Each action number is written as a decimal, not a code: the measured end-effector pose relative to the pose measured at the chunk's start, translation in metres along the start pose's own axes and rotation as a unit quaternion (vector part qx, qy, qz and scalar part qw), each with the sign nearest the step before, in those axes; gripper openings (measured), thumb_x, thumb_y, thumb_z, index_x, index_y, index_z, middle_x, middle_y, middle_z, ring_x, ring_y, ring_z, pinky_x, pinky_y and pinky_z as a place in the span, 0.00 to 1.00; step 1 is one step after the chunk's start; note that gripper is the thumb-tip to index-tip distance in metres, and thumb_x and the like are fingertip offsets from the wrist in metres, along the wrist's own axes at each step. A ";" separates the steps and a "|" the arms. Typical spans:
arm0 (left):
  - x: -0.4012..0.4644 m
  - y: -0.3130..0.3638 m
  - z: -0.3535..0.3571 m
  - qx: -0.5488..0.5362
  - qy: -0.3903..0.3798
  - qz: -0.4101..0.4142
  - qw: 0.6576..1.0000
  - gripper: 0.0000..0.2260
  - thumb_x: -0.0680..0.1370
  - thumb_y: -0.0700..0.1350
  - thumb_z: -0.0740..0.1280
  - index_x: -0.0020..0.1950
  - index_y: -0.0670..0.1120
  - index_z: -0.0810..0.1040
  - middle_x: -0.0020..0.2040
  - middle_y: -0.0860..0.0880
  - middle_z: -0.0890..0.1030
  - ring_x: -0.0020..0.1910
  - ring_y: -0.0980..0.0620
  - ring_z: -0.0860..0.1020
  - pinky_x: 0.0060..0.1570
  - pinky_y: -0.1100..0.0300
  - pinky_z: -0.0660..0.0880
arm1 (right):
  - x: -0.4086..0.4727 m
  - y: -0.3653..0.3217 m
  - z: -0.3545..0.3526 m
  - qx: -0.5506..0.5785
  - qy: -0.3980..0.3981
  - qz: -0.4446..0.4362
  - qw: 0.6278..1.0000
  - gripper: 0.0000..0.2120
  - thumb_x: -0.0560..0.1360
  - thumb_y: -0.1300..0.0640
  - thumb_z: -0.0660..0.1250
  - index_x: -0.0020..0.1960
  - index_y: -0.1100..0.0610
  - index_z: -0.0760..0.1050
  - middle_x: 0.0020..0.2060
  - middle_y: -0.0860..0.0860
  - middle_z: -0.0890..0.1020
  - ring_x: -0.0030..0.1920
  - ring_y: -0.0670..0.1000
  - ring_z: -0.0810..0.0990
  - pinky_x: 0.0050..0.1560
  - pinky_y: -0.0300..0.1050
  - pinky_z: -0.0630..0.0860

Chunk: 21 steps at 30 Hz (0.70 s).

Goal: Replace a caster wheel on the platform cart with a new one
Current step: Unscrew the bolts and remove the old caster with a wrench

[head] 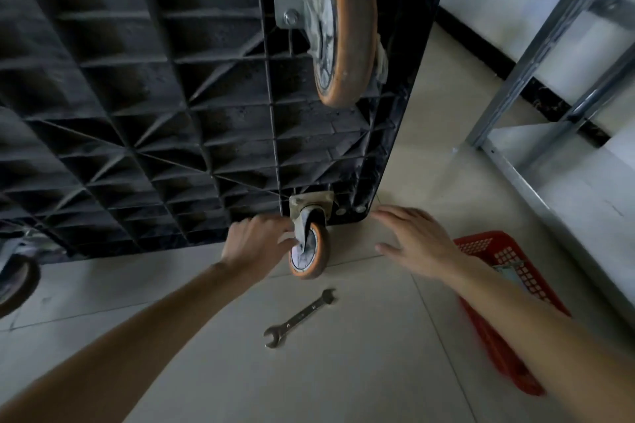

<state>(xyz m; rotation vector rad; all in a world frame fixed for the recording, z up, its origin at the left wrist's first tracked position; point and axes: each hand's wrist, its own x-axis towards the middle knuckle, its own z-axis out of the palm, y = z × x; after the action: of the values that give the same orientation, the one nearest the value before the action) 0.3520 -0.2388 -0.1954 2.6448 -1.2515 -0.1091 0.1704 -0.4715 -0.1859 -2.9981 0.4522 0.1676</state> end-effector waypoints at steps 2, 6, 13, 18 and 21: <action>0.008 -0.002 -0.035 -0.003 0.054 0.005 0.999 0.12 0.78 0.60 0.67 0.57 0.57 0.80 0.56 0.56 0.82 0.54 0.48 0.81 0.43 0.56 0.72 | -0.004 0.011 -0.043 -0.010 0.038 0.013 0.999 0.30 0.79 0.42 0.64 0.78 0.46 0.62 0.77 0.43 0.64 0.74 0.48 0.66 0.73 0.46 0.61; 0.021 -0.006 -0.102 -0.005 0.161 0.027 0.986 0.11 0.77 0.58 0.69 0.57 0.56 0.82 0.57 0.56 0.83 0.53 0.46 0.82 0.43 0.54 0.76 | -0.011 0.024 -0.141 -0.031 0.124 0.014 0.992 0.28 0.79 0.44 0.66 0.77 0.46 0.64 0.76 0.44 0.67 0.73 0.50 0.67 0.71 0.47 0.61; 0.052 0.010 -0.210 -0.006 0.292 0.055 0.955 0.14 0.77 0.56 0.70 0.61 0.54 0.82 0.59 0.53 0.83 0.55 0.45 0.81 0.43 0.54 0.73 | 0.011 -0.002 -0.301 -0.114 0.250 -0.052 0.960 0.30 0.78 0.41 0.64 0.77 0.48 0.65 0.76 0.48 0.68 0.73 0.54 0.69 0.71 0.55 0.64; 0.064 0.028 -0.253 0.013 0.330 0.095 0.939 0.16 0.77 0.57 0.70 0.62 0.53 0.82 0.57 0.52 0.82 0.52 0.46 0.81 0.41 0.54 0.75 | 0.031 -0.028 -0.350 -0.120 0.278 -0.078 0.950 0.30 0.79 0.42 0.66 0.78 0.48 0.63 0.77 0.48 0.66 0.75 0.53 0.66 0.72 0.55 0.62; 0.070 0.034 -0.269 0.020 0.345 0.109 0.932 0.17 0.77 0.57 0.71 0.63 0.52 0.81 0.57 0.51 0.82 0.54 0.47 0.81 0.43 0.54 0.75 | 0.045 -0.040 -0.361 -0.114 0.277 -0.078 0.951 0.31 0.79 0.41 0.65 0.78 0.48 0.62 0.77 0.47 0.65 0.76 0.53 0.65 0.73 0.55 0.61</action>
<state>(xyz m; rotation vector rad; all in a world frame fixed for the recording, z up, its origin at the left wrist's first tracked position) 0.4136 -0.2707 0.0756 2.2142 -1.2594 0.8112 0.2586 -0.4898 0.1692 -3.2579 0.2439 -0.6984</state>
